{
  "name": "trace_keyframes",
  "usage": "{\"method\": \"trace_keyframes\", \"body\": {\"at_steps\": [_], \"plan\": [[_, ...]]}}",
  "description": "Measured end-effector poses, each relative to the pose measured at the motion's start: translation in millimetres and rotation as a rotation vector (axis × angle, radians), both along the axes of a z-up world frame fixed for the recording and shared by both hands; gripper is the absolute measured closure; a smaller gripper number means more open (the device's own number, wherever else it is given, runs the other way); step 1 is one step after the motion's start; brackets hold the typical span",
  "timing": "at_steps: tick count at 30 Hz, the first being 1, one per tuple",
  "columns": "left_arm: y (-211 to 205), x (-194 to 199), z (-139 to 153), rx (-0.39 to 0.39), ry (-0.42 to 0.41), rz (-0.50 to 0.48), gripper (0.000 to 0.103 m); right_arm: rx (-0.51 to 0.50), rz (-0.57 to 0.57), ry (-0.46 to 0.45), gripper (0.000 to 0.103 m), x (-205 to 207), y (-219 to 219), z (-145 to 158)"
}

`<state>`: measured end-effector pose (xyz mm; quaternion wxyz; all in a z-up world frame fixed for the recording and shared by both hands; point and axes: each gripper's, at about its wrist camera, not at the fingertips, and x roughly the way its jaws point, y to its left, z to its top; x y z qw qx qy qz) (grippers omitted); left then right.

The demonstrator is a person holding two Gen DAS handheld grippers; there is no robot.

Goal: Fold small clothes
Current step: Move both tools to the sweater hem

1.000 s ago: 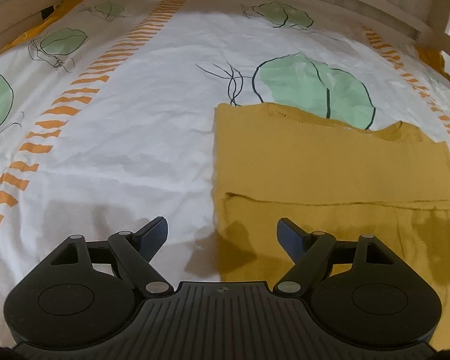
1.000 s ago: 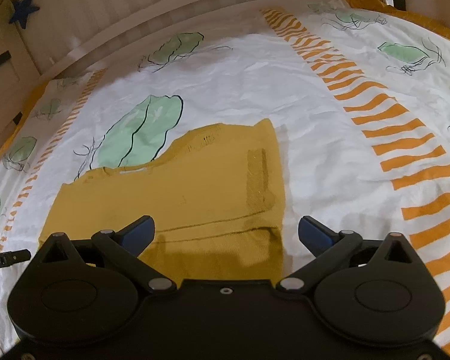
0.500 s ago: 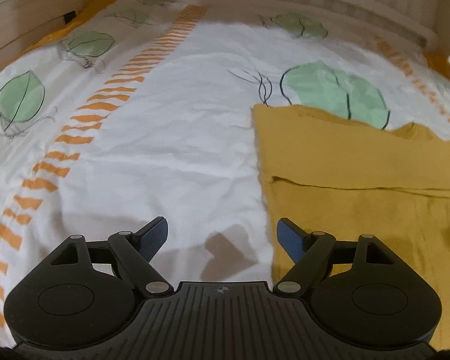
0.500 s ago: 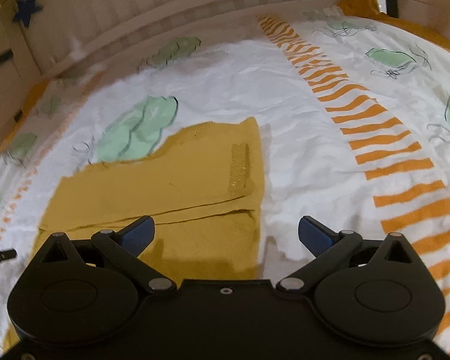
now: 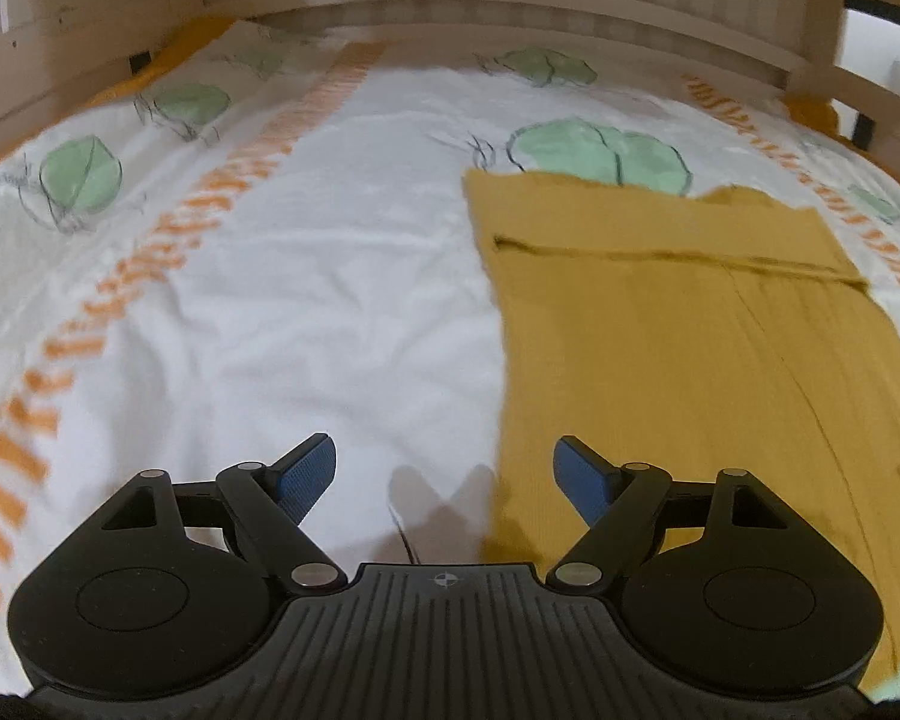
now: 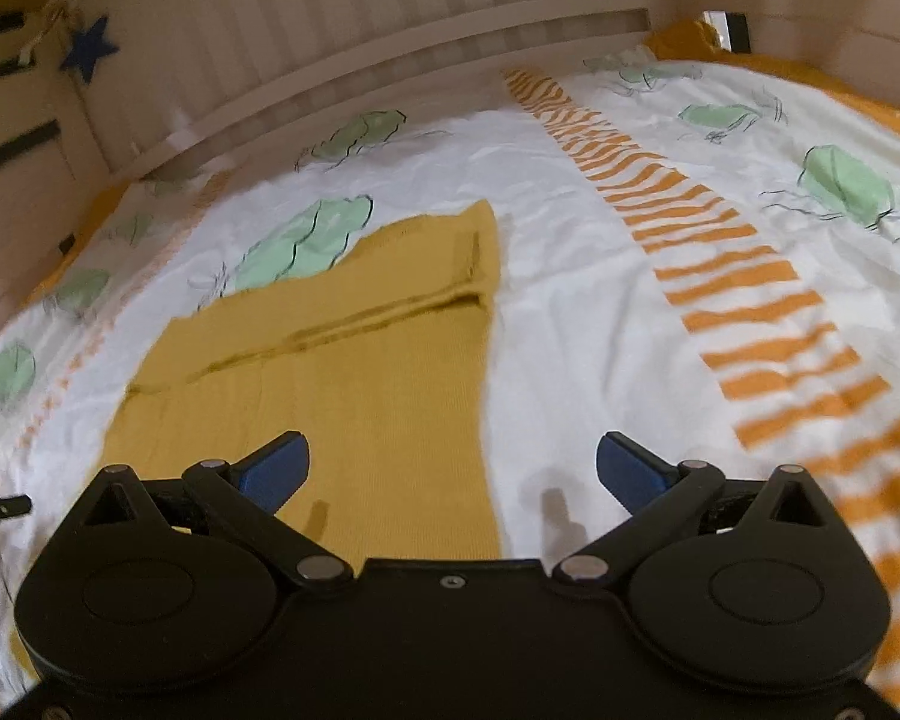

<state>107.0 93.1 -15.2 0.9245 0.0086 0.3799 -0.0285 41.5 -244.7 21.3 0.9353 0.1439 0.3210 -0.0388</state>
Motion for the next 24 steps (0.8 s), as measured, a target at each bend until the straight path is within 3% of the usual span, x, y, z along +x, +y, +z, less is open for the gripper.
{"method": "trace_keyframes", "body": {"at_steps": [7,13,24], "plan": [[1,-39,-16,-0.023,0.039,-0.002,0.024,-0.027,0.022,-0.001,0.000,-36,7,-5],[4,-60,-21,-0.056,0.064,0.014,0.024,0.025,0.000,0.008,0.000,-57,4,-10],[-11,-61,-29,-0.039,0.087,0.000,0.024,0.083,0.041,0.134,0.000,-76,6,-38]]}}
